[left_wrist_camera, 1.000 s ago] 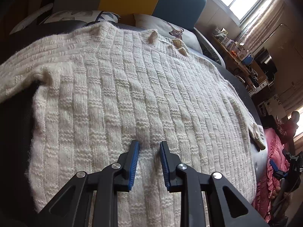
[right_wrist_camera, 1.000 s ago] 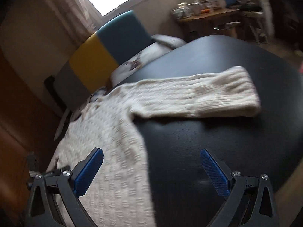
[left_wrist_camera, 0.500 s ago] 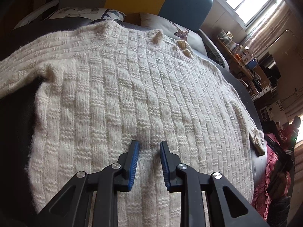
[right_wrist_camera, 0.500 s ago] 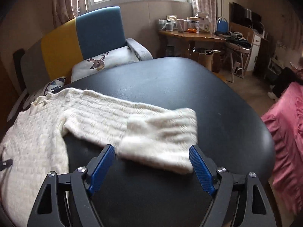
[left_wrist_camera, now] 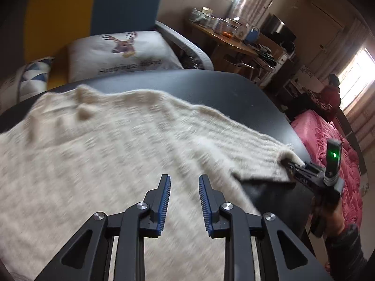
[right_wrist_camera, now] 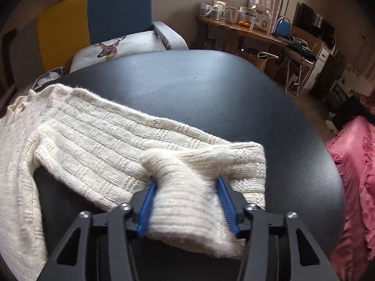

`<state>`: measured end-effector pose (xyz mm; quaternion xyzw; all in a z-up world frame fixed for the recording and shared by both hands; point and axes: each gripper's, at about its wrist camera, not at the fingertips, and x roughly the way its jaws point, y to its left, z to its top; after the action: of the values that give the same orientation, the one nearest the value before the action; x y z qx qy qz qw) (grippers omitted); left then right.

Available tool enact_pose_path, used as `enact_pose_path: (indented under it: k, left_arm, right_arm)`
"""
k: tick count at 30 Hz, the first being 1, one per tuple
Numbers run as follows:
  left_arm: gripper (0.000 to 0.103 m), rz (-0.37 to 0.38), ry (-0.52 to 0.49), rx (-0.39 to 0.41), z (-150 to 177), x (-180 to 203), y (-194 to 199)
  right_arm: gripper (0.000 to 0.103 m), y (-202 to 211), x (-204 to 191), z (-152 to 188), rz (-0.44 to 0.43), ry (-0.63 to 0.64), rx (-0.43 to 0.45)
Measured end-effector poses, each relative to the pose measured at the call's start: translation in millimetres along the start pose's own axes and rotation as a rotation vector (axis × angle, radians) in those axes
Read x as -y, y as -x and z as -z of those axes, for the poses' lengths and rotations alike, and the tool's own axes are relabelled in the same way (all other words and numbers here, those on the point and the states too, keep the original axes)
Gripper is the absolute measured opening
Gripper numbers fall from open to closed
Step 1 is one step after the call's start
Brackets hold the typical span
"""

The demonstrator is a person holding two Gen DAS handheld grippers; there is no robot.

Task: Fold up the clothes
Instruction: 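Grasp the other sleeve cuff with the right gripper, then carry the held sleeve across the sweater body with the right gripper and release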

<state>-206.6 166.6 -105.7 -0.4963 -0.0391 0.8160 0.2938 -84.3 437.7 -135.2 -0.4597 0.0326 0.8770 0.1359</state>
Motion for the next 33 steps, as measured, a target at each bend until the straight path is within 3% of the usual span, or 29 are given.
enact_pose_path:
  k: [2,5,7,12,19,21,22,24,29,33]
  left_arm:
    - [0.025,0.026,0.001,-0.015,-20,9,-20]
    - [0.025,0.031,-0.075,-0.072,-37,32,-53]
    - [0.025,0.007,-0.134,-0.12,-42,45,-74]
    - [0.025,-0.037,-0.149,-0.198,-35,43,-111]
    - [0.025,-0.024,-0.114,-0.212,-31,38,-110]
    - [0.025,-0.038,-0.122,-0.216,-30,40,-110]
    - [0.025,-0.043,-0.125,-0.216,-29,41,-110]
    - [0.025,-0.051,-0.133,-0.215,-28,45,-112]
    - [0.025,-0.056,-0.136,-0.18,-35,48,-99]
    - [0.025,-0.053,-0.167,-0.152,-40,55,-91]
  right_arm:
    - [0.02,2,6,1,0.003,-0.006,0.005]
    - [0.017,11,23,-5,-0.003,-0.038,0.019]
    - [0.017,24,40,-12,-0.002,-0.073,0.053]
    - [0.017,46,105,-21,-0.009,-0.244,0.099]
    - [0.018,15,167,21,-0.092,-0.483,0.015]
    - [0.021,17,176,35,-0.141,-0.559,0.047]
    - [0.027,21,182,40,-0.154,-0.597,0.066]
    - [0.032,38,194,47,-0.15,-0.645,0.115]
    - [0.033,80,192,44,-0.127,-0.579,0.184]
    - [0.033,75,146,32,-0.128,-0.361,0.111]
